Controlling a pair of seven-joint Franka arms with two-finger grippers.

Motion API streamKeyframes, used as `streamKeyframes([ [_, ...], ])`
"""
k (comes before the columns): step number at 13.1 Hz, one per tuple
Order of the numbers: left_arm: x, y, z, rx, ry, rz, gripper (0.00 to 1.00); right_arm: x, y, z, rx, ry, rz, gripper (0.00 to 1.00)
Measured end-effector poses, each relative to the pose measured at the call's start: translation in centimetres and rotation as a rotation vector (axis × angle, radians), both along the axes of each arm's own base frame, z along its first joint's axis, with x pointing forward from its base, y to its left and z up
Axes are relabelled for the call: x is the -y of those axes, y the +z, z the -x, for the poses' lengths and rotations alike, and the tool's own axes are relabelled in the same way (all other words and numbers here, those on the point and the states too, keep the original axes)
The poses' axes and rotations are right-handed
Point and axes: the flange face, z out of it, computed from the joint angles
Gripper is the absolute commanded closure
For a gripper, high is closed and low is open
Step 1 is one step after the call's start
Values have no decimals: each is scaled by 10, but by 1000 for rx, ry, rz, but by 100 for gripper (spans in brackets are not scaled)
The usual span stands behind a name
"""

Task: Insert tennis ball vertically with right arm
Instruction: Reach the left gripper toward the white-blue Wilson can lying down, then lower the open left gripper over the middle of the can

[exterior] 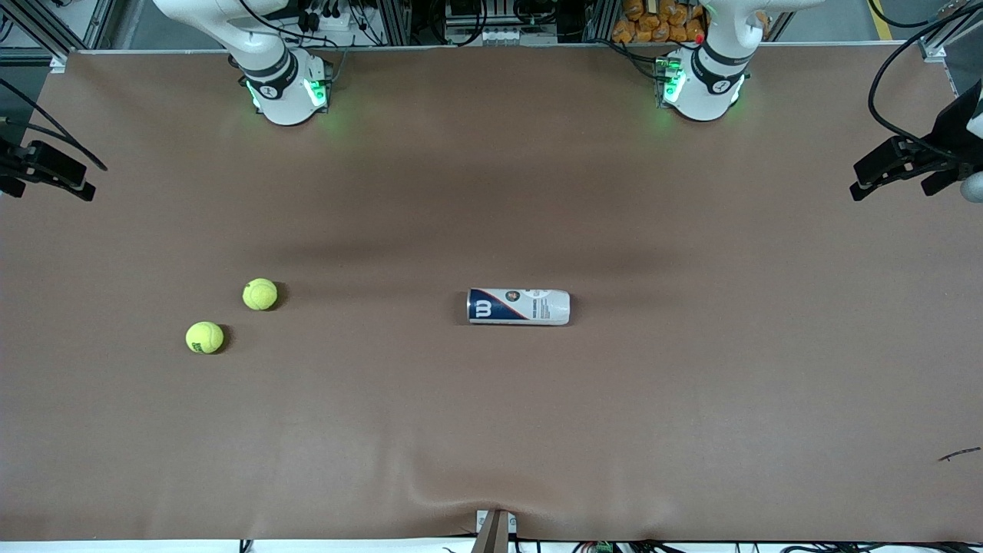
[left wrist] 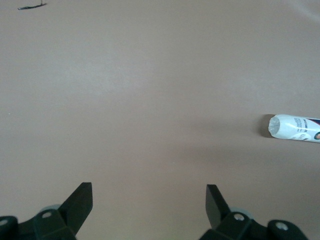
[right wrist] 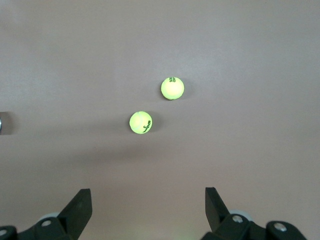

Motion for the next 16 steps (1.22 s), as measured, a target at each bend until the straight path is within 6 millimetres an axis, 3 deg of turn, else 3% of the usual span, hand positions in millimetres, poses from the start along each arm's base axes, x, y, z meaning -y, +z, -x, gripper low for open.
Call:
streamKeyframes([
  [4,0,-13,-7,-27,3,13,0,-1,1,-1,6,2,0,0],
  [8,18,-37,-15,-86,-49,12,0,-3,2,-3,23,7,1,0],
  [10,47,-68,-28,-139,-138,27,0,-11,3,-4,35,21,2,0],
  [13,114,-121,-45,-183,-255,52,0,-18,4,-6,49,34,2,0],
  [16,164,-149,-51,-187,-371,70,0,-24,0,-12,60,45,4,0],
])
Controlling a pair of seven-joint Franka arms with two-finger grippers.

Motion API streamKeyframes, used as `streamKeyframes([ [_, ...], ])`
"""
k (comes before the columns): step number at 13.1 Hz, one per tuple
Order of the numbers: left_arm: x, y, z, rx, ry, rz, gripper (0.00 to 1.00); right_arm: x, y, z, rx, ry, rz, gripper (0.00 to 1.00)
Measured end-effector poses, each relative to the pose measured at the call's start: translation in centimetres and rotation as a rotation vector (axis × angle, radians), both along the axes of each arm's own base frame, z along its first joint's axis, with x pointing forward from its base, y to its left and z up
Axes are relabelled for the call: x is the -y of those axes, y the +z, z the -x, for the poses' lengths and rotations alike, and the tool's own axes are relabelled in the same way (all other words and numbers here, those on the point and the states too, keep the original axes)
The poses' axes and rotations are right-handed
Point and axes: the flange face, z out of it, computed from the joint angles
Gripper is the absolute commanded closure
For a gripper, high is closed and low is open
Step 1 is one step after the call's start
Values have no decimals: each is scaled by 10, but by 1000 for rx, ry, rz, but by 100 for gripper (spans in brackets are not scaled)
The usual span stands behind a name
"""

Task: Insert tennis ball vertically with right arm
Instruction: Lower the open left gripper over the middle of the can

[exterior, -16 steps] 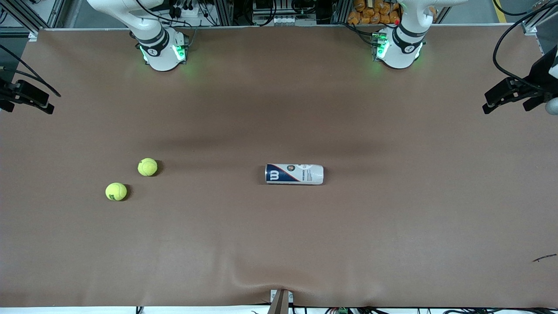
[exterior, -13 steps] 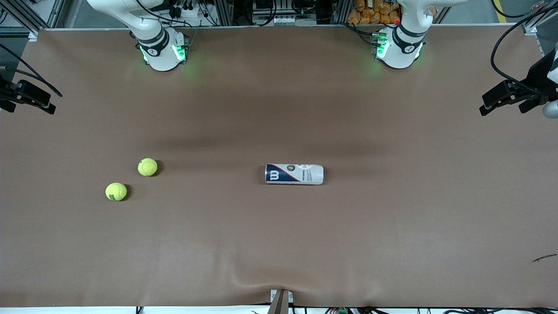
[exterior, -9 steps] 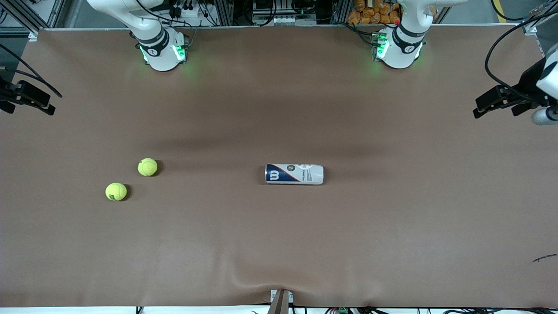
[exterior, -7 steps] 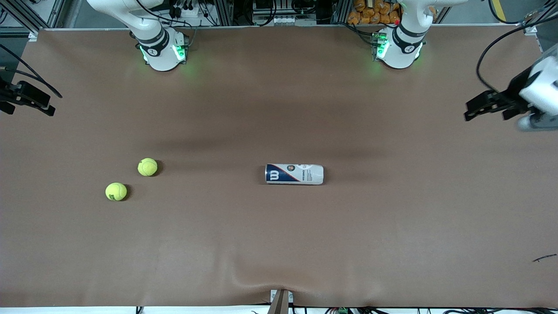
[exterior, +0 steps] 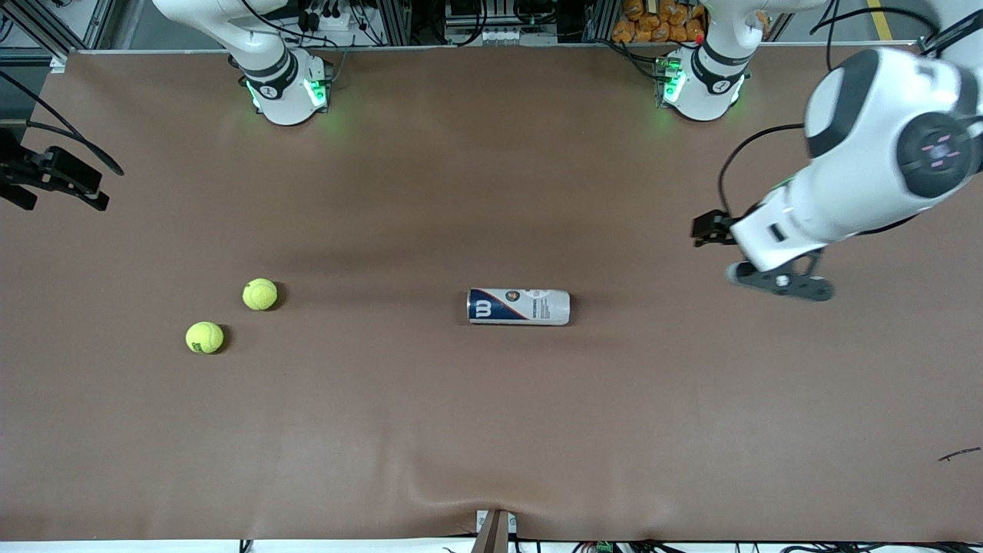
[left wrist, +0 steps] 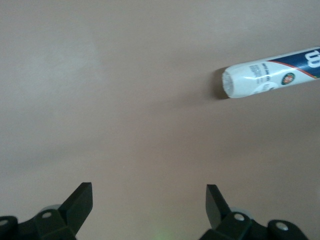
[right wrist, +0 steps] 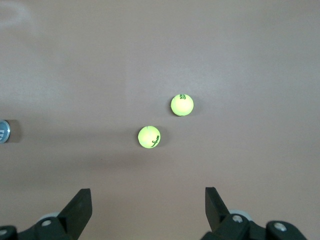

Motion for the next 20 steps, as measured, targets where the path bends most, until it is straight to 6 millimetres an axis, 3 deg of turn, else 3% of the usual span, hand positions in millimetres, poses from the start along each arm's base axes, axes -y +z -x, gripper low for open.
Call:
streamKeyframes([
  [4,67,-38,-8,39,-299,47,0,-13,-12,-5,-23,22,3,0],
  [9,90,-106,-47,191,-817,153,0,-18,-12,-3,-29,33,14,0],
  [11,111,-126,-53,231,-976,175,0,-16,-12,-3,-29,30,15,0],
  [14,176,-147,-30,241,-1146,124,0,-16,-12,-3,-34,29,15,0],
  [17,215,-176,-15,267,-1212,118,0,-10,-11,-2,-32,18,16,0],
  [20,256,-213,7,280,-1212,49,0,12,-11,-2,-31,-21,17,0],
])
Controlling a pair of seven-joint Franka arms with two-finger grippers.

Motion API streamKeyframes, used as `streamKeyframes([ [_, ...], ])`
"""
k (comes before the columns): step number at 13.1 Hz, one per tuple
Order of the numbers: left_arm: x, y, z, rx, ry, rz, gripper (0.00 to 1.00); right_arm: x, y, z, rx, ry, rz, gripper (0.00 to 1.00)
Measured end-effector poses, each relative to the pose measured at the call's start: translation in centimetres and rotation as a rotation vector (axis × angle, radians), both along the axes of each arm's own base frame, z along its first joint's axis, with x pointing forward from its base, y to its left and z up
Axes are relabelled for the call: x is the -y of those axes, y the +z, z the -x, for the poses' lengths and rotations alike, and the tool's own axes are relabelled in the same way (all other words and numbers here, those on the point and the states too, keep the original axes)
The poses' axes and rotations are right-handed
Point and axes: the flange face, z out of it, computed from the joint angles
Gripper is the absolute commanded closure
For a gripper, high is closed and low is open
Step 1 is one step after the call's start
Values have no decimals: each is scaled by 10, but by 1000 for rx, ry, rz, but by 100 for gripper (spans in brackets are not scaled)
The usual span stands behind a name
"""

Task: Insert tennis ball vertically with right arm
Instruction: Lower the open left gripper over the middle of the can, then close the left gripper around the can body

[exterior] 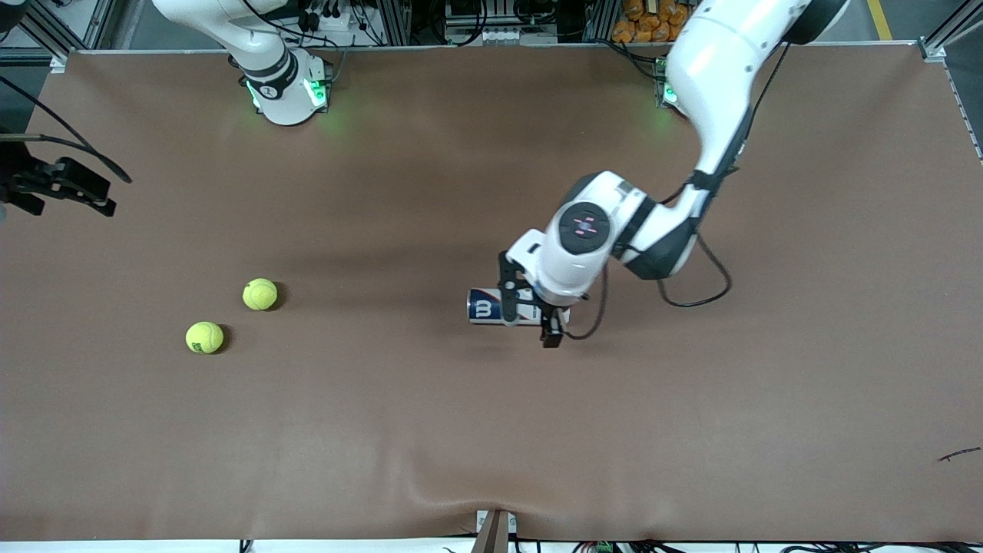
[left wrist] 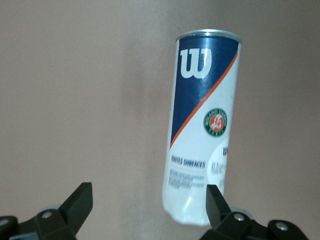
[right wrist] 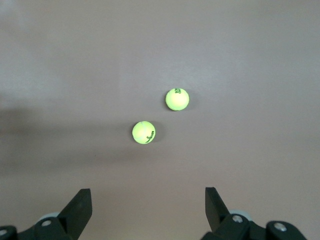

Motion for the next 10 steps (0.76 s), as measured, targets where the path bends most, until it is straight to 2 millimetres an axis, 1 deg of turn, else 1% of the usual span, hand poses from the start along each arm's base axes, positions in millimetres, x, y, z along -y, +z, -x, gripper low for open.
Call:
streamKeyframes([
  [2,17,-24,11,20,3,-19,0,12,0,-1,10,-21,1,0],
  [5,21,-51,10,43,-7,3,0,14,1,-2,19,-24,1,0],
  [6,27,-56,14,43,-7,8,0,13,1,-2,21,-22,1,0],
  [8,39,-59,25,40,14,9,0,12,1,-5,34,-21,3,0],
  [10,43,-62,30,37,14,5,0,12,-2,-9,44,-20,5,0],
])
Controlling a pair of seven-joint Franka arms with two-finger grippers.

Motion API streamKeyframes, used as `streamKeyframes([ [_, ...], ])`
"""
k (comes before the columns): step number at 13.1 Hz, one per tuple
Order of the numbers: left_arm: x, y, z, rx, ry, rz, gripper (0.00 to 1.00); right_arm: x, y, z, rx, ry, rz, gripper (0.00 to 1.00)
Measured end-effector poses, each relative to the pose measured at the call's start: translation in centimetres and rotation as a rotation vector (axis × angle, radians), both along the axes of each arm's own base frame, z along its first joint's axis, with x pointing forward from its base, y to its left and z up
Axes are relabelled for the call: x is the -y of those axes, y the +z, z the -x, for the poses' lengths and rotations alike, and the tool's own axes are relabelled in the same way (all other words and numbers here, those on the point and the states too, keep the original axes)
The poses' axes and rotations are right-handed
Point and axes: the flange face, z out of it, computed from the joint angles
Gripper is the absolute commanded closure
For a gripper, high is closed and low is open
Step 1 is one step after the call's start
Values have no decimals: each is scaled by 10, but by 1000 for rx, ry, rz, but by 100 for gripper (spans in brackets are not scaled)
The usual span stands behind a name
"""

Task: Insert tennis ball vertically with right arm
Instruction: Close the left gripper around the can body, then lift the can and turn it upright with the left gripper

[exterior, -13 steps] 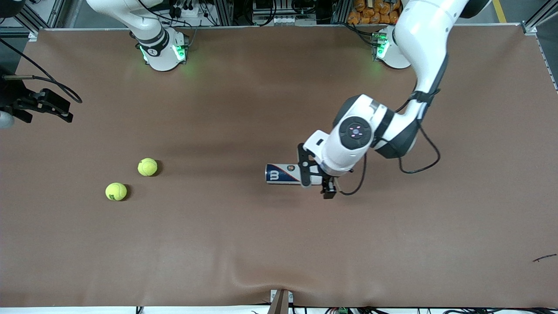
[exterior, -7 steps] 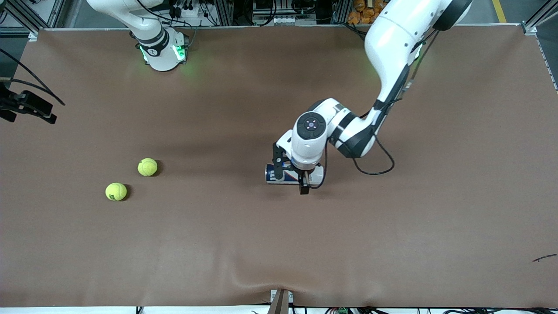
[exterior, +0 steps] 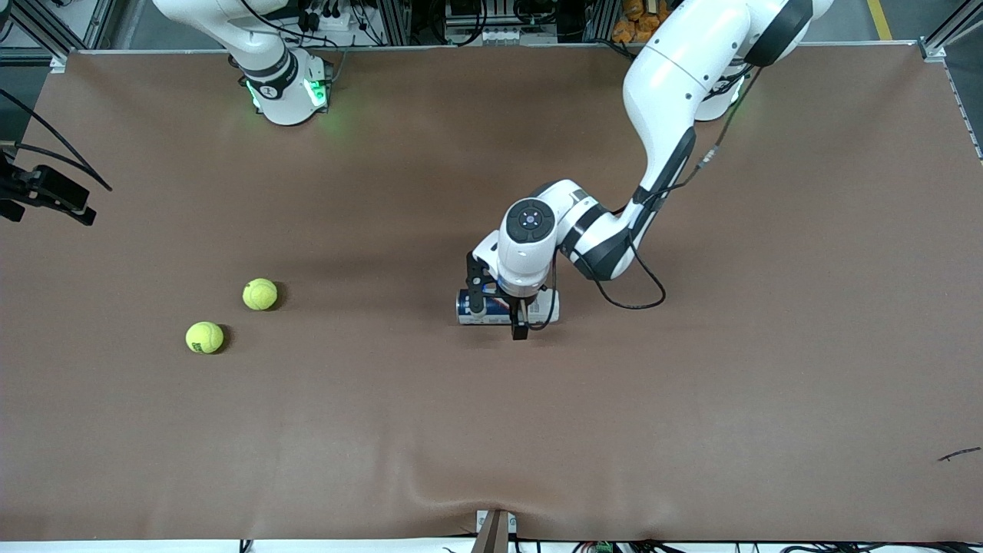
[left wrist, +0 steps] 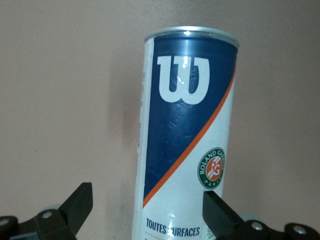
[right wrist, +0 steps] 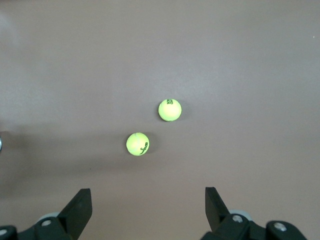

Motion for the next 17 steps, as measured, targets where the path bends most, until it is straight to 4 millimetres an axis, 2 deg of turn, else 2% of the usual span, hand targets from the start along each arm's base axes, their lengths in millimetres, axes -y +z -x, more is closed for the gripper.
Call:
streamKeyframes([
  [5,5,-26,10,21,-40,-37,0,-7,-11,-7,-12,10,3,0],
  [7,9,-30,15,20,-49,-40,28,-19,-11,-8,-11,31,4,0],
  [9,12,-29,16,30,-60,-41,32,-27,-14,-10,-15,46,4,0],
  [11,10,-21,10,43,-59,-42,34,-27,-20,-13,-27,45,7,0],
  [13,1,3,-3,47,-35,-34,34,-27,-23,-14,-33,44,8,0],
  [15,-10,42,-16,10,-15,55,34,-28,-23,-14,-33,45,8,0],
  [17,-29,77,-36,-13,-22,185,33,-28,-23,-14,-34,44,8,0],
])
